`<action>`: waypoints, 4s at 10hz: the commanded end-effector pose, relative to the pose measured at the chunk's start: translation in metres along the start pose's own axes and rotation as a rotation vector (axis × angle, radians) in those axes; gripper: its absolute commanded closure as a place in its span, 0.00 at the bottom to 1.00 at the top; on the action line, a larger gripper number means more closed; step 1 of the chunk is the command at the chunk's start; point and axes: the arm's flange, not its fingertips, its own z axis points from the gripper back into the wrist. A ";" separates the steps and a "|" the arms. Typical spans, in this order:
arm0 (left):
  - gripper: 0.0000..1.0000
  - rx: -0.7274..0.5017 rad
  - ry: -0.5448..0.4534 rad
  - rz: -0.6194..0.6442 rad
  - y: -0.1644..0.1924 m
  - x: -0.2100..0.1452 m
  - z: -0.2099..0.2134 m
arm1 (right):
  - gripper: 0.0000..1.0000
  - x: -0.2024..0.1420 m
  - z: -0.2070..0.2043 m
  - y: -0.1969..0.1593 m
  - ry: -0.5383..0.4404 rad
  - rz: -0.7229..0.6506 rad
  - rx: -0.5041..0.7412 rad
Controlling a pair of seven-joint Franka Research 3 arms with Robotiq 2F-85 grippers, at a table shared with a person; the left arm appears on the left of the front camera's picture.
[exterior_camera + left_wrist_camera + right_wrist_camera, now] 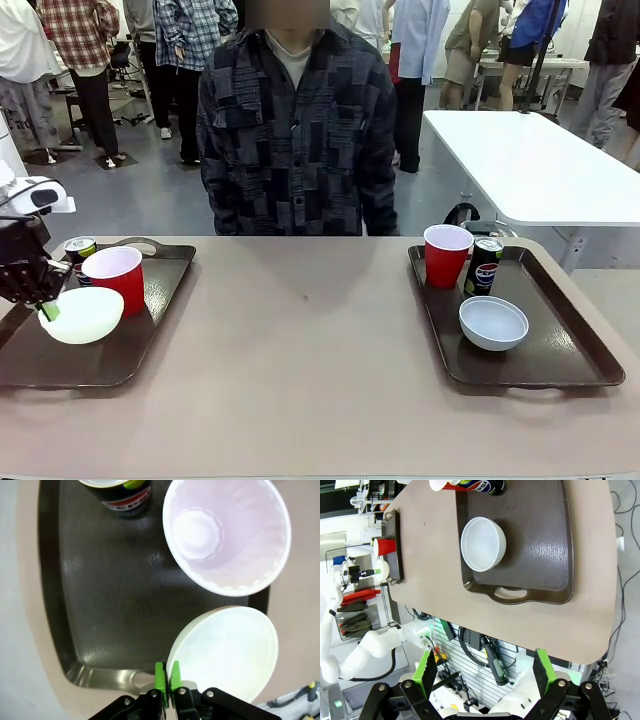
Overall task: Prepare tableware on both trays.
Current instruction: Pick up a Picnic Bowl from the table and place it on a Handle tray.
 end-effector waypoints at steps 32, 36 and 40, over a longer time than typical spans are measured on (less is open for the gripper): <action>0.00 -0.860 -0.033 -0.237 0.033 -0.031 0.114 | 0.00 0.001 0.000 0.001 -0.007 -0.001 0.013; 0.00 -0.873 -0.082 -0.093 0.108 -0.028 0.113 | 0.00 0.001 0.000 0.001 -0.007 -0.001 0.013; 0.00 -0.833 -0.133 -0.009 0.156 -0.033 0.118 | 0.00 0.001 0.000 0.001 -0.007 -0.001 0.013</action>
